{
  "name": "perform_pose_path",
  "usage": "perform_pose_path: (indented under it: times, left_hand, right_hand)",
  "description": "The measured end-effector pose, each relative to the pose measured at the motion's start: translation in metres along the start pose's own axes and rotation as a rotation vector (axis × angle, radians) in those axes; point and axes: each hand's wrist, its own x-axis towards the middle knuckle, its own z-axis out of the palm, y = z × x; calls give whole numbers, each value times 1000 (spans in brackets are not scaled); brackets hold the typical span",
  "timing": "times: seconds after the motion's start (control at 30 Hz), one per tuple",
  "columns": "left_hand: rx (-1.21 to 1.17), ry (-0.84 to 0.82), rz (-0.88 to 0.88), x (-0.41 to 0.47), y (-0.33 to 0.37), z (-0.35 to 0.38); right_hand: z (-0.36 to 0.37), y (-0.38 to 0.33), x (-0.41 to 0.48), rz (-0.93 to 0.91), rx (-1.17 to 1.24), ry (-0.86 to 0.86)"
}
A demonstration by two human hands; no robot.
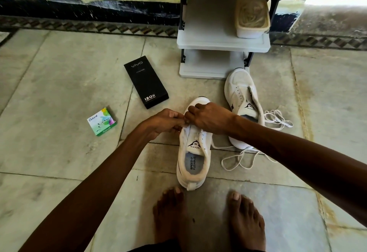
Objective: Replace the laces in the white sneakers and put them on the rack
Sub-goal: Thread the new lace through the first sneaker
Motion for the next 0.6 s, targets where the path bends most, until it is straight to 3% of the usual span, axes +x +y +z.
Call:
perform_pose_path:
  times: [0.37,0.6]
  left_hand:
    - [-26,26,0,-2,3,4]
    - [-202,80,30,-3,-5,13]
  right_hand:
    - [3,-2,2,66,57,24]
    - [4,-4,1,88,65,84]
